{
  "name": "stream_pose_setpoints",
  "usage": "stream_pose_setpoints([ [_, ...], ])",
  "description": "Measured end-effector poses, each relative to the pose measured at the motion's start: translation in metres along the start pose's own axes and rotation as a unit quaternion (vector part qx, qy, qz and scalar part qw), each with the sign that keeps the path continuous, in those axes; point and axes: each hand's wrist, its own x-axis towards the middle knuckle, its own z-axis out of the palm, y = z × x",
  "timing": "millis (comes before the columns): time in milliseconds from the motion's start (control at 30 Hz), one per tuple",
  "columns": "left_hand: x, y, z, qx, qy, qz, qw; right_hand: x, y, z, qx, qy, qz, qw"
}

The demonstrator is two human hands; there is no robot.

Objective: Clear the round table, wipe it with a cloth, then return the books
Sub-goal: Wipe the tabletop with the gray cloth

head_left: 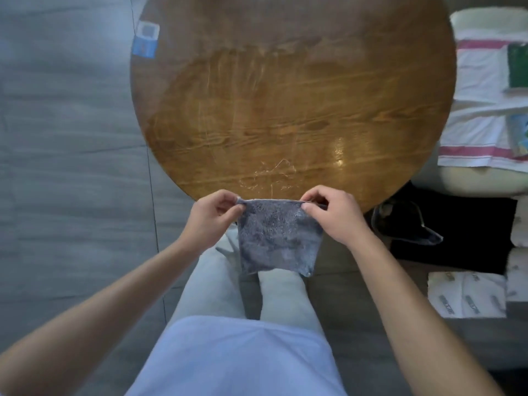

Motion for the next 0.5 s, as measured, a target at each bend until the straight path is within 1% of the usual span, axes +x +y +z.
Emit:
stream_pose_setpoints([
  [67,0.027,-0.016,0.012,0.078,0.006,-0.004,0.997,0.026,0.014,0.023,-0.018,-0.008,0.032,0.999],
  [133,0.059,-0.024,0.020,0.127,0.021,0.000,0.992,0.053,0.024,0.037,-0.030,0.020,0.044,0.998],
  [233,0.108,-0.023,0.025,0.161,0.024,0.022,0.986,0.094,0.032,0.042,-0.062,0.066,0.037,0.995],
  [300,0.138,-0.022,0.028,0.161,0.021,0.032,0.986,0.116,0.034,0.043,-0.085,0.087,0.041,0.992],
  [333,0.149,-0.022,0.028,0.160,0.022,0.042,0.986,0.123,0.033,0.044,-0.099,0.113,0.044,0.988],
  [400,0.163,-0.020,0.025,0.157,0.025,0.066,0.985,0.127,0.025,0.048,-0.123,0.203,0.052,0.970],
  [467,0.168,-0.021,0.017,0.135,0.036,0.097,0.985,0.120,0.010,0.055,-0.110,0.311,0.054,0.942],
  [500,0.166,-0.025,0.011,0.124,0.049,0.112,0.985,0.112,0.002,0.064,-0.096,0.347,0.051,0.931],
])
